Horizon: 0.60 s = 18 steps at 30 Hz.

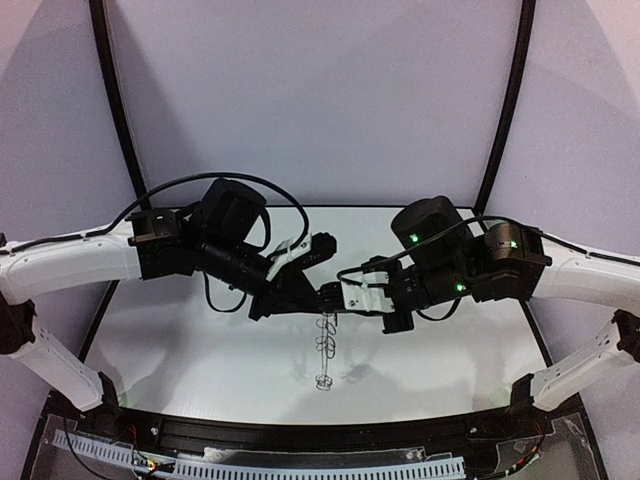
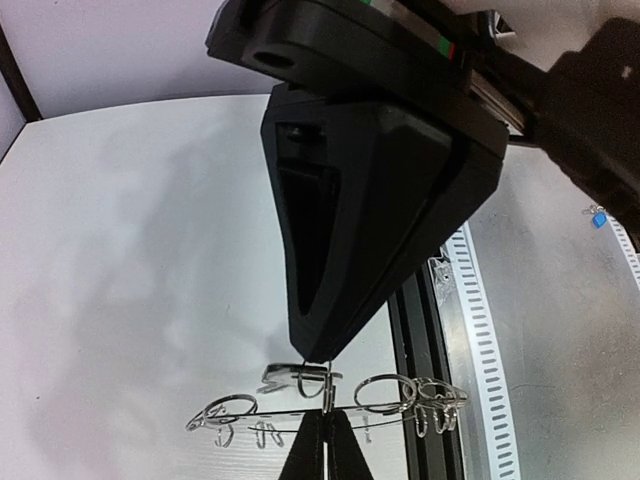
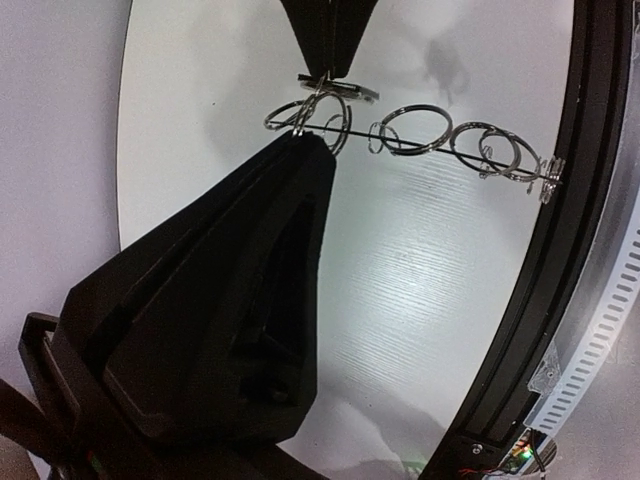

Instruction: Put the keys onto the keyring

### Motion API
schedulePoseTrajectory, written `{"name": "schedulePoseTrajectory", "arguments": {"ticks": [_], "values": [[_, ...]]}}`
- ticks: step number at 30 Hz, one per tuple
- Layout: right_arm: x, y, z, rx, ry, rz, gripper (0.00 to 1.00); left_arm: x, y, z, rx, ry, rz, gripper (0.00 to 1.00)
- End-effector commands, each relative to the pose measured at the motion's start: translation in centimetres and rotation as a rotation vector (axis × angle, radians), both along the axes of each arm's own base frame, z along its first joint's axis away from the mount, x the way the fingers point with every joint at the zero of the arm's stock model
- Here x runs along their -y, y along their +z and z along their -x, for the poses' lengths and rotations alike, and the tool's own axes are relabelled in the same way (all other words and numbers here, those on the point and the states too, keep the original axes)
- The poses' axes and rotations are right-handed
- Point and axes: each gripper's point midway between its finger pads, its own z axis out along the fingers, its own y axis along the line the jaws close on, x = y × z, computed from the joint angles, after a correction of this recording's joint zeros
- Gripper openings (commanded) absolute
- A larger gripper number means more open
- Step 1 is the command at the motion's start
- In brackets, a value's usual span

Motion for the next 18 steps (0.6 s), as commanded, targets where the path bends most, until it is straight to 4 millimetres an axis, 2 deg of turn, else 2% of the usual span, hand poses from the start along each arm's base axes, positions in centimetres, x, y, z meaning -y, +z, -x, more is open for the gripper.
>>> {"name": "schedulePoseTrajectory", "arguments": {"ticks": [1,8,15,18], "values": [[-0.9,2.7,1.7,0.017,0.065,-0.113,0.0,-0.2,-0.9,-1.4,-0.004,0.064,-0.066,0.01],[-1.0,3.0,2.6,-0.01,0.104,-0.128,0.0,-0.1,-1.5,-1.5,-0.022,0.072,-0.09,0.01],[-1.6,2.1,2.0,-0.012,0.077,-0.095,0.0,0.1,-1.3,-1.0,-0.007,0.02,-0.069,0.01],[-1.9,1.5,0.9,0.021,0.034,-0.085,0.0,0.2,-1.0,-0.3,0.018,-0.047,-0.054,0.01]]}}
